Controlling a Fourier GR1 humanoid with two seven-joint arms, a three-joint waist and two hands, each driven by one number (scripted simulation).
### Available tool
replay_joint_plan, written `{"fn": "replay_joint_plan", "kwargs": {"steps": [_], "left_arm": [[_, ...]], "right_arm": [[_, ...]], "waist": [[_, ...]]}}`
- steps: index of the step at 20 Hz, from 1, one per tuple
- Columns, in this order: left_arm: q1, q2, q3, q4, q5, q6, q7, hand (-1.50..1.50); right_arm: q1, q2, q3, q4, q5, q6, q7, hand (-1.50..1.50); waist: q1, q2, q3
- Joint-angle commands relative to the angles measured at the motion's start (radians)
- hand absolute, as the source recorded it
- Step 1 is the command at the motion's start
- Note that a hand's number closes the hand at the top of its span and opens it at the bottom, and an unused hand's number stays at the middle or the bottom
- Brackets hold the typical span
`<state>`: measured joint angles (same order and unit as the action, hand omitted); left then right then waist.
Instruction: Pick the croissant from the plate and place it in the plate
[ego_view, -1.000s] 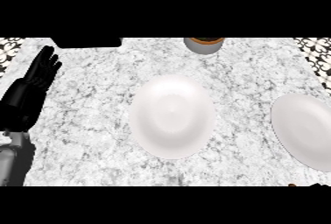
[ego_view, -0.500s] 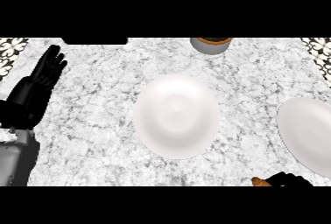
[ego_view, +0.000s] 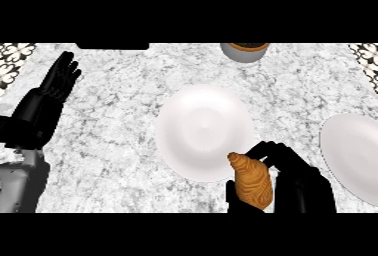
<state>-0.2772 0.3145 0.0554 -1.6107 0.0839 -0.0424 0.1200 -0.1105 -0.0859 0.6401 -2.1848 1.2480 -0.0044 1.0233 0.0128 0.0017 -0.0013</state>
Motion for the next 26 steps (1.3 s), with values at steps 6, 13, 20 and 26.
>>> {"fn": "replay_joint_plan", "kwargs": {"steps": [6, 13, 20, 26], "left_arm": [[0.012, -0.003, 0.005, 0.011, -0.01, -0.027, -0.03, 0.0], [-0.011, -0.022, 0.013, 0.05, -0.031, -0.017, -0.052, 0.0], [-0.041, -0.038, -0.004, 0.04, -0.039, -0.017, -0.017, 0.0], [-0.068, -0.058, -0.014, 0.019, -0.057, 0.005, 0.0, 0.0]], "right_arm": [[-0.391, 0.084, -0.177, 0.471, -0.19, -0.095, 0.071, 1.5], [-0.522, 0.086, -0.175, 0.892, -0.221, -0.314, -0.012, 1.5], [-0.613, 0.086, -0.219, 1.15, -0.426, -0.517, -0.076, -1.5], [-0.681, 0.086, -0.172, 1.327, -0.65, -0.701, -0.258, -1.5]], "waist": [[0.011, 0.003, 0.001], [0.007, 0.005, 0.001], [0.018, 0.01, 0.002], [0.037, 0.014, 0.003]]}}
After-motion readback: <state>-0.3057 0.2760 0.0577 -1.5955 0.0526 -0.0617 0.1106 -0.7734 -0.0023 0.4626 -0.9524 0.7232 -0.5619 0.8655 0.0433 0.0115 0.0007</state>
